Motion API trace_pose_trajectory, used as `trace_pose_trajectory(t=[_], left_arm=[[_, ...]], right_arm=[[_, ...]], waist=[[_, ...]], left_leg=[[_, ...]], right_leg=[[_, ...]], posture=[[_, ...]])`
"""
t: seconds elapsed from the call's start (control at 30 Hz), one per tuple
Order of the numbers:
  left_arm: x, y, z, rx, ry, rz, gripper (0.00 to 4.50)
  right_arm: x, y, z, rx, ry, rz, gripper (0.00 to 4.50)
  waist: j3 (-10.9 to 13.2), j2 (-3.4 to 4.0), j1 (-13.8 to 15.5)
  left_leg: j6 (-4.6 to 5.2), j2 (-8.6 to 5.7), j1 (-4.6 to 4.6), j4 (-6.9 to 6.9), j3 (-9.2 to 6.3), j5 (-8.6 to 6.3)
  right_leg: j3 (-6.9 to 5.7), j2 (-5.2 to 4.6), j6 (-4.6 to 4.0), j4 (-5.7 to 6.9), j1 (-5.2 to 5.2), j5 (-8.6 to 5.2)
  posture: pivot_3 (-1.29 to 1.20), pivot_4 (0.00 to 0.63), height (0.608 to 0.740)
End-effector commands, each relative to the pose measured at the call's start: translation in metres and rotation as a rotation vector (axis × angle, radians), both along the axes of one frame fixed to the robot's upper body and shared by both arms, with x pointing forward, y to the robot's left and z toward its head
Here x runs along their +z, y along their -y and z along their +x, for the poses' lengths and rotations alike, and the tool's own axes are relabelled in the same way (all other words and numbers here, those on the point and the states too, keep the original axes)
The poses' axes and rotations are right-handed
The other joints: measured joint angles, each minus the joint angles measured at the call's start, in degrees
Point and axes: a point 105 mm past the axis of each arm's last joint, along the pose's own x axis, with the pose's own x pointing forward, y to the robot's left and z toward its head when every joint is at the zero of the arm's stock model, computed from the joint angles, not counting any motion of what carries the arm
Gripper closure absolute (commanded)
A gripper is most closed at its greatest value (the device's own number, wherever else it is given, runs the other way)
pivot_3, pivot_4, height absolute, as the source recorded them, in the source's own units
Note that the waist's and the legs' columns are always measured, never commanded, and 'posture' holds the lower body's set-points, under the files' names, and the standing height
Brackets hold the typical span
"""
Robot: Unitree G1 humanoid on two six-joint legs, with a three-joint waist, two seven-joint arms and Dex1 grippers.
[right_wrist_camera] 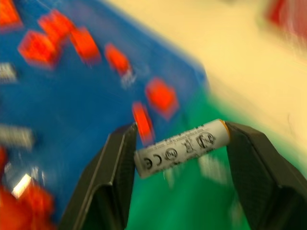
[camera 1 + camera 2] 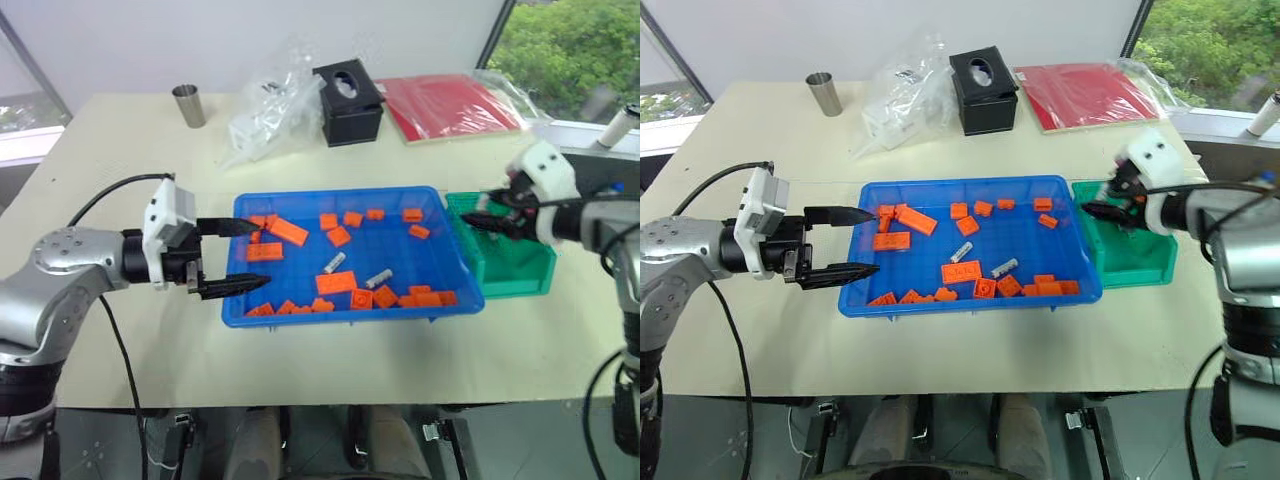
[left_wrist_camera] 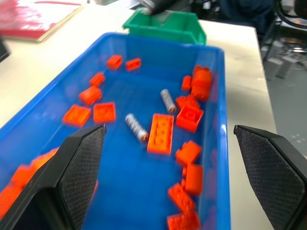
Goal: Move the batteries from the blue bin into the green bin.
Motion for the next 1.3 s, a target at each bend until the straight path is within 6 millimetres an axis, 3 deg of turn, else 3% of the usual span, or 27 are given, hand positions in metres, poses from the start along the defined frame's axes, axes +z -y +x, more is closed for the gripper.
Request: trace_pose_trajectory(t=[0.03,0.1,0.13,0.2,0.27,0.33,0.43,0.53,0.7,0.9,1.3], left_arm=[[0.003,0.004,0.003,-0.032,0.029,0.005,0.0],[0.004,0.006,0.006,-0.036,0.033,0.002,0.0],[0.004,0.007,0.007,-0.039,0.035,0.0,0.0],[0.005,0.007,0.008,-0.044,0.036,-0.001,0.0],[0.005,0.008,0.008,-0.048,0.036,-0.001,0.0],[0.005,0.008,0.008,-0.051,0.036,0.002,0.0],[0.006,0.008,0.009,-0.048,0.038,0.003,0.0],[0.006,0.009,0.008,-0.04,0.045,0.001,0.0],[0.007,0.008,0.007,-0.029,0.05,0.001,0.0],[0.009,0.006,0.008,-0.013,0.055,0.002,0.0],[0.01,0.005,0.01,-0.008,0.062,-0.003,0.0]], right_arm=[[0.009,0.015,-0.011,-0.057,0.053,-0.025,2.3],[0.003,0.02,-0.011,-0.092,0.053,-0.04,1.29],[0.003,0.022,-0.008,-0.103,0.067,-0.056,1.07],[0.01,0.022,-0.003,-0.099,0.1,-0.07,0.08],[0.025,0.011,0.003,-0.062,0.155,-0.054,0.08],[0.044,-0.013,0.01,0.016,0.207,-0.003,0.08],[0.05,-0.055,0.016,0.14,0.207,0.067,0.08],[0.019,-0.114,0.025,0.232,0.106,0.138,0.08],[-0.036,-0.166,0.025,0.235,-0.081,0.146,0.08],[-0.068,-0.192,0.021,0.219,-0.201,0.139,0.08],[-0.077,-0.208,0.011,0.271,-0.219,0.119,0.08]], waist=[[-0.01,0.02,-0.41],[0.0,0.01,-0.58],[0.01,0.02,-0.62],[0.02,0.04,-0.55],[0.03,0.05,-0.64],[0.05,0.08,-0.74],[0.05,0.07,-0.7],[-0.01,-0.03,-0.64],[0.02,0.02,-0.15],[0.01,0.0,-0.12],[0.01,0.0,-0.66]], left_leg=[[0.0,0.0,0.01,0.0,-0.02,0.0],[0.0,0.01,0.01,0.01,-0.02,0.0],[0.0,0.01,0.0,0.01,-0.03,0.0],[0.0,0.0,-0.01,0.02,-0.02,0.0],[0.0,0.0,-0.02,0.02,-0.03,0.0],[0.0,0.0,-0.02,0.02,-0.01,0.0],[0.0,0.05,-0.02,0.0,-0.06,0.0],[0.0,0.05,-0.03,0.0,-0.12,0.0],[0.0,0.02,-0.16,0.04,-0.14,0.01],[0.01,-0.05,-0.15,0.14,-0.12,0.01],[0.01,-0.02,-0.1,0.06,-0.13,0.01]], right_leg=[[-0.01,0.01,0.04,0.01,0.01,0.02],[0.0,0.02,0.05,0.02,0.0,0.02],[0.0,0.03,0.05,0.02,0.01,0.03],[0.01,0.03,0.06,0.01,0.0,0.03],[0.01,0.03,0.07,0.01,0.0,0.03],[0.02,0.03,0.07,0.01,-0.02,0.03],[0.02,0.09,0.06,0.02,-0.03,0.02],[0.0,0.11,0.06,0.03,0.01,0.03],[-0.02,0.08,0.07,0.11,-0.05,0.04],[-0.02,-0.02,0.08,0.08,0.01,0.04],[-0.03,0.03,0.09,0.1,0.0,0.05]], posture=[[0.0,0.15,0.736],[0.0,0.15,0.736],[0.0,0.15,0.736],[0.0,0.15,0.736],[0.0,0.15,0.736],[0.0,0.15,0.736],[0.0,0.15,0.736],[0.0,0.15,0.736],[0.0,0.15,0.736],[0.0,0.15,0.736],[0.0,0.15,0.736]])
